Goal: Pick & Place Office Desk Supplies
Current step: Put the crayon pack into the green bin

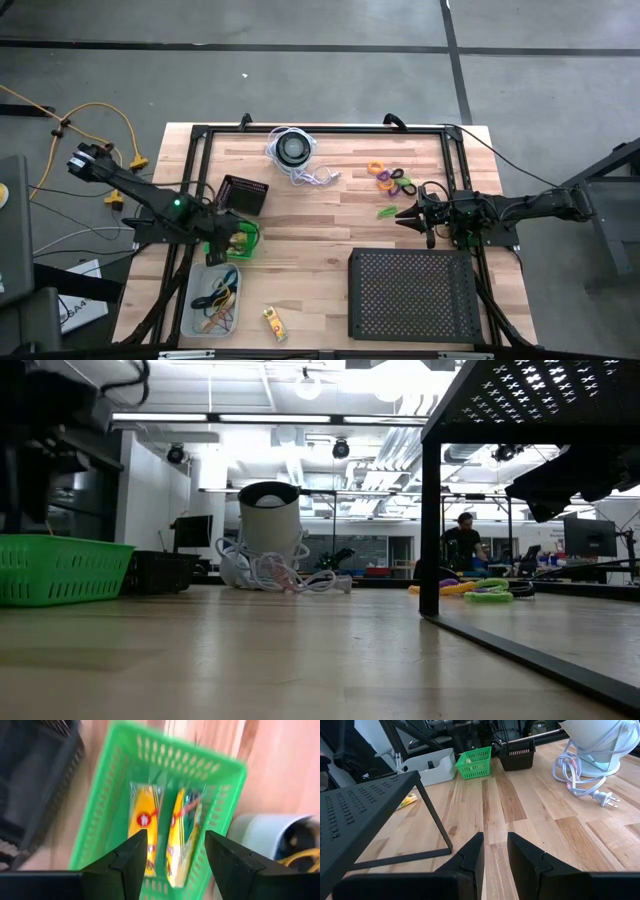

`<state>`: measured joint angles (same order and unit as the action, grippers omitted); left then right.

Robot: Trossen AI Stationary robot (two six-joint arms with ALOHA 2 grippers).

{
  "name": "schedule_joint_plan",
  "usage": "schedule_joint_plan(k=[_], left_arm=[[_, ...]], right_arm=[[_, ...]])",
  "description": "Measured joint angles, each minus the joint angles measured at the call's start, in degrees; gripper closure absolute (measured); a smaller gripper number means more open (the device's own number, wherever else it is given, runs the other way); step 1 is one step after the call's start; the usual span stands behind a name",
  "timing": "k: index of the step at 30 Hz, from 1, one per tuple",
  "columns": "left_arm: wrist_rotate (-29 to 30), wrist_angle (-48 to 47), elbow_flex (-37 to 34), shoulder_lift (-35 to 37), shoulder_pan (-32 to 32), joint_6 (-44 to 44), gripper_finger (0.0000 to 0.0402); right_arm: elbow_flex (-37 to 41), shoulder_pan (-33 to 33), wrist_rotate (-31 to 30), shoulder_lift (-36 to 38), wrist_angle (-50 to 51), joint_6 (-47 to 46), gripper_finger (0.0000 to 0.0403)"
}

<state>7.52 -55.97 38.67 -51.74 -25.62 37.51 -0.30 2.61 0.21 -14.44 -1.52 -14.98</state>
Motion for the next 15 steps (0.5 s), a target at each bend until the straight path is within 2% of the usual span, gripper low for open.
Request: schedule_joint_plan(k=[7, 15], left_arm=[[2.24, 2.70, 0.09, 3.75, 1.98, -4.32, 0.0210], [0.08, 15.68, 0.09, -0.64, 3.98, -15.71, 0.0210]], right_arm=[[-0.01, 0.01, 0.00, 0.00, 0.00, 0.00, 0.0330], [0.00, 0.02, 0.00, 0.02, 0.00, -0.02, 0.0330]])
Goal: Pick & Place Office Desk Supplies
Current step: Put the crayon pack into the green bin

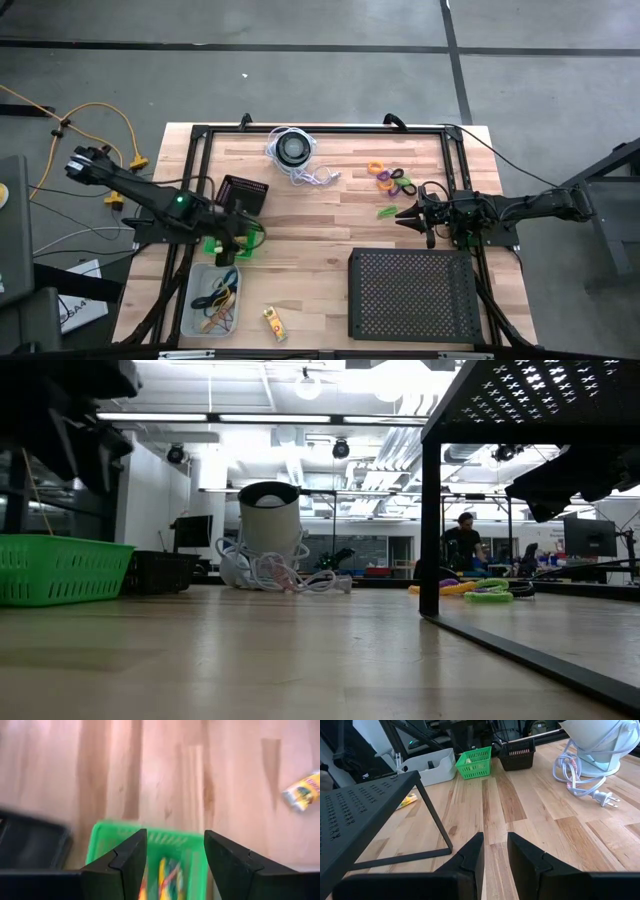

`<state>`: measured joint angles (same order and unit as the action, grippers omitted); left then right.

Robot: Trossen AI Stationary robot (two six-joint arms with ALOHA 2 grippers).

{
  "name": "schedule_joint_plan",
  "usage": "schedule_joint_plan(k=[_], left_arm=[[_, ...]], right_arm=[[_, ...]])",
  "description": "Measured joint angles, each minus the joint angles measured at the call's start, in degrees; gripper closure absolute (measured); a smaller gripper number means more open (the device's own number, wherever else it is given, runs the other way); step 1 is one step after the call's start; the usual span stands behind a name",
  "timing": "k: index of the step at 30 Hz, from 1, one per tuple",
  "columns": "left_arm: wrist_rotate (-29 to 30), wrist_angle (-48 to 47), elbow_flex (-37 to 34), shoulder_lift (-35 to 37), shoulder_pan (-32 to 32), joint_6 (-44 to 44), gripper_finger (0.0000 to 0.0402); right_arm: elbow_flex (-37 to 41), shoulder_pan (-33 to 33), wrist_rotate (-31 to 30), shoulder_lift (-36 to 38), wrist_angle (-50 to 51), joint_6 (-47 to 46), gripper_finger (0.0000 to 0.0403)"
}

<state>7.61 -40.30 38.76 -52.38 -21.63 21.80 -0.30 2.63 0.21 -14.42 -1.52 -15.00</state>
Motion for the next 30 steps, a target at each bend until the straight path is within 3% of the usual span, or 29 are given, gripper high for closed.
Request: schedule_joint_plan(k=[9, 17, 30], left_arm=[[-10.02, 13.03, 0.50, -9.28, 3.22, -10.18, 0.0211], [-12.83, 13.85, 7.42, -17.39, 3.50, -18.91, 0.0211], [-14.85, 13.75, 12.26, -25.25, -4.66, -19.59, 0.0211]], right_arm=[[-0.02, -0.02, 0.00, -0.01, 0.00, 0.02, 0.0330], [0.00, -0.01, 0.00, 0.00, 0.00, 0.02, 0.0330], [-0.01, 0.00, -0.02, -0.02, -0.04, 0.02, 0.0330]])
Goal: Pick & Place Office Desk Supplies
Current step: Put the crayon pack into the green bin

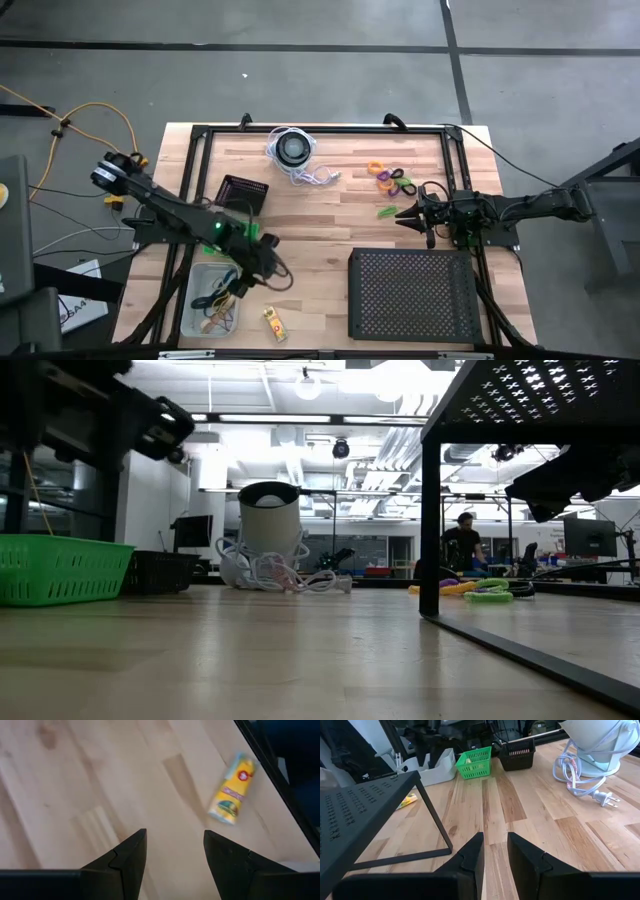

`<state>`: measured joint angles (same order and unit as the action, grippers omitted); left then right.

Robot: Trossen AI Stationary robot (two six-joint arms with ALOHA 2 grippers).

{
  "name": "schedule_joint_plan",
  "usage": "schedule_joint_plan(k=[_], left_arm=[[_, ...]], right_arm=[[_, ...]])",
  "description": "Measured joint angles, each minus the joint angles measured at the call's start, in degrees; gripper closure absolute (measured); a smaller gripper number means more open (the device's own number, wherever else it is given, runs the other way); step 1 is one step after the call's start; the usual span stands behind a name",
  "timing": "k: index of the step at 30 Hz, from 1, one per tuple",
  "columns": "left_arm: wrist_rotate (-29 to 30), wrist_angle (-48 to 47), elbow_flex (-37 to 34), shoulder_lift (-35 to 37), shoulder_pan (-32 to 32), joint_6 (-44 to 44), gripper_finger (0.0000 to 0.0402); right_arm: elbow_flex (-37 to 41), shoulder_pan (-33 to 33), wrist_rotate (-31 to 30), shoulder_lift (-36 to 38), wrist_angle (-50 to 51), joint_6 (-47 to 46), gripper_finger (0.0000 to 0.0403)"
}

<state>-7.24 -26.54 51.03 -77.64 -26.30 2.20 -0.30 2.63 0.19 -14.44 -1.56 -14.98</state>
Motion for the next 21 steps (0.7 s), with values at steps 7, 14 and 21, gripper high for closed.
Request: schedule_joint_plan(k=[7, 14, 21], left_arm=[[5.24, -0.23, -0.02, -2.08, -7.58, 3.46, 0.0211], [8.59, 2.86, -0.02, -5.60, -12.80, 7.75, 0.0211], [8.66, 3.46, 2.15, -8.02, -14.06, 6.90, 0.0211]], right_arm=[[0.00, -0.01, 0.00, 0.01, -0.02, 0.00, 0.0330], [0.01, 0.00, 0.00, 0.00, -0.07, 0.00, 0.0330], [0.01, 0.00, 0.00, 0.02, -0.08, 0.00, 0.0330]])
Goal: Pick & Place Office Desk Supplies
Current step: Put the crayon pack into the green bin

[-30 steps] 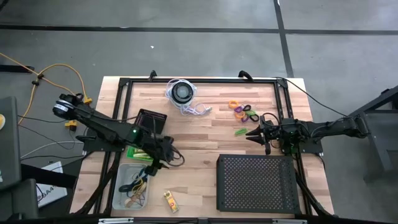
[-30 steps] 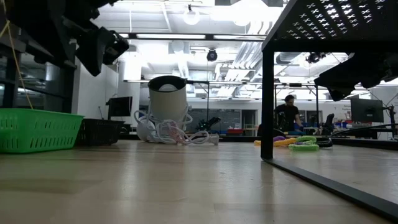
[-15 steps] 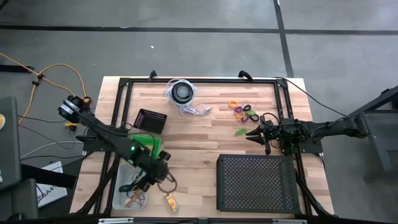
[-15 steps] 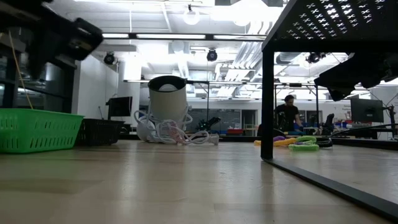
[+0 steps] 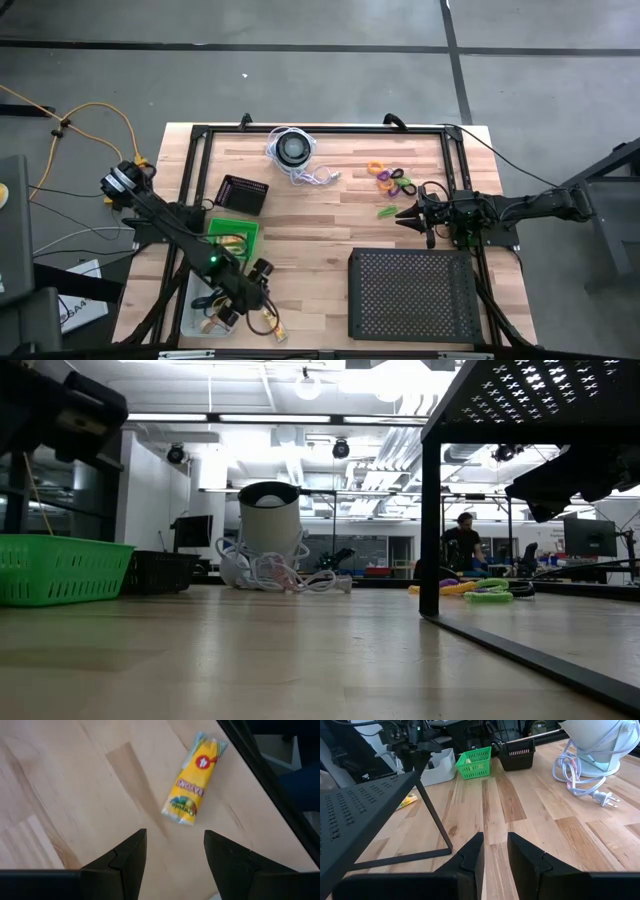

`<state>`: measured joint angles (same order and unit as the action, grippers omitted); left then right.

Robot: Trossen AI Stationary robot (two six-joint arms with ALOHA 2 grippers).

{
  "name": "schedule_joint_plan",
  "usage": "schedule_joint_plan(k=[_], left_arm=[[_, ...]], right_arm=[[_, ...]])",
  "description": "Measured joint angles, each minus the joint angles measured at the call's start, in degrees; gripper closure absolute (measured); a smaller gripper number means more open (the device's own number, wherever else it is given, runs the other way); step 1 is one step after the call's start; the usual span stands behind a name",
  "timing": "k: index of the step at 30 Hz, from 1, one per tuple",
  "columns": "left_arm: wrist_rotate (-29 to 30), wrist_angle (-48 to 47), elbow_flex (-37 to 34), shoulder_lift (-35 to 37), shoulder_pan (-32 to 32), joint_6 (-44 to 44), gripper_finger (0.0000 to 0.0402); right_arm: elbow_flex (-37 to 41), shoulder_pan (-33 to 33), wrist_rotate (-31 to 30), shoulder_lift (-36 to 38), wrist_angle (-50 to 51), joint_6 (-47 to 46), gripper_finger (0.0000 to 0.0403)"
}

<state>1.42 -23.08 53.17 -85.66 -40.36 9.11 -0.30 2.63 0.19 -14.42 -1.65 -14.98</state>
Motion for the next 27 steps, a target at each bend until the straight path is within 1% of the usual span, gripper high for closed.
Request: schedule_joint_plan(k=[7, 12, 20, 27], left_arm=[[-0.35, 0.01, 3.01, -2.77, 0.24, -0.53, 0.0211], [-1.03, -0.77, 7.36, -7.85, 0.24, -2.78, 0.0211], [-3.97, -3.38, 15.38, -16.35, -0.85, -4.82, 0.0211], [-4.11, -3.34, 17.70, -19.24, -1.60, -6.27, 0.0211]], right_arm=[[-0.01, -0.02, 0.00, 0.00, 0.02, 0.00, 0.0330], [-0.02, -0.02, 0.00, 0.00, 0.04, 0.00, 0.0330], [0.00, -0.02, 0.00, 0.00, 0.06, 0.00, 0.0330], [-0.02, -0.01, 0.01, -0.01, 0.08, 0.00, 0.0330]])
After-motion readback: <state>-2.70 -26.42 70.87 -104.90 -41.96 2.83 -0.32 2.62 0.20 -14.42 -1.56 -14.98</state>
